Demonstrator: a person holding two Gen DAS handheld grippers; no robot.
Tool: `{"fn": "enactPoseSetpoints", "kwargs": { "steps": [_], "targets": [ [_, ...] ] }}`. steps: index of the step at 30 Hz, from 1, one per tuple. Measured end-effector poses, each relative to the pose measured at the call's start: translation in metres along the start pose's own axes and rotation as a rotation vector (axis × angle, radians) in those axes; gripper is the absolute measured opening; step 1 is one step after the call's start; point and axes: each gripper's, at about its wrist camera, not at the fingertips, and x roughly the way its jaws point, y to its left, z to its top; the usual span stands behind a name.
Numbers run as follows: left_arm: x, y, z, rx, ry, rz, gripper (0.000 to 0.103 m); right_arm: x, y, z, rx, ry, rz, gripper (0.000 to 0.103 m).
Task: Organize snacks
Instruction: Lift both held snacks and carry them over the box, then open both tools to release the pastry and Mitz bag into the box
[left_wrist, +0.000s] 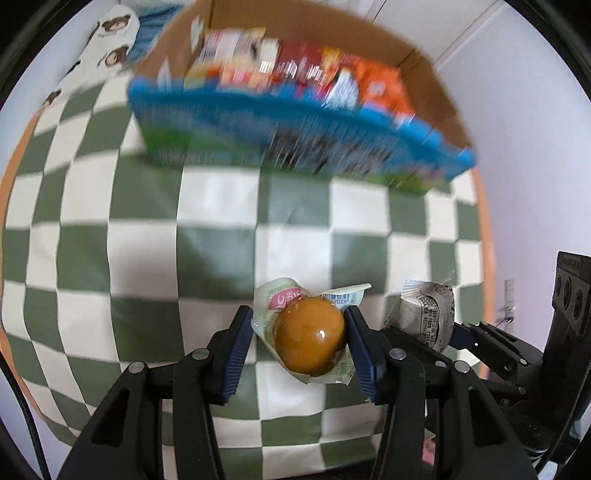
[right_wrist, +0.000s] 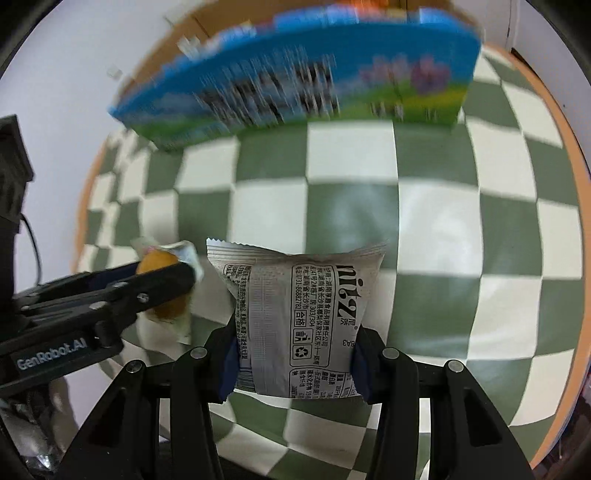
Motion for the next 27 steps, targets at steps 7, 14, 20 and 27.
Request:
{"fn": "enactPoseSetpoints", "kwargs": {
  "steps": [7, 14, 20, 27],
  "targets": [
    [-0.044, -0.012, 0.068, 0.053, -0.110, 0.003, 0.048, -0.081, -0.013, 0.069, -0.020, -0.153, 0.038, 0.051],
    [-0.025, 0.009, 0.151, 0.058, -0.071, 0.121, 0.048, -0.109, -0.030, 0.161, -0.046, -0.238, -0.061, 0.051],
    [0.015, 0.038, 0.198, 0.048, 0.027, 0.258, 0.048, -0.087, -0.050, 0.222, -0.034, -0.194, -0.135, 0.051],
    [0.043, 0.056, 0.211, 0.024, 0.086, 0.288, 0.049, -0.049, -0.069, 0.249, -0.010, -0.103, -0.173, 0.051]
  ]
}}
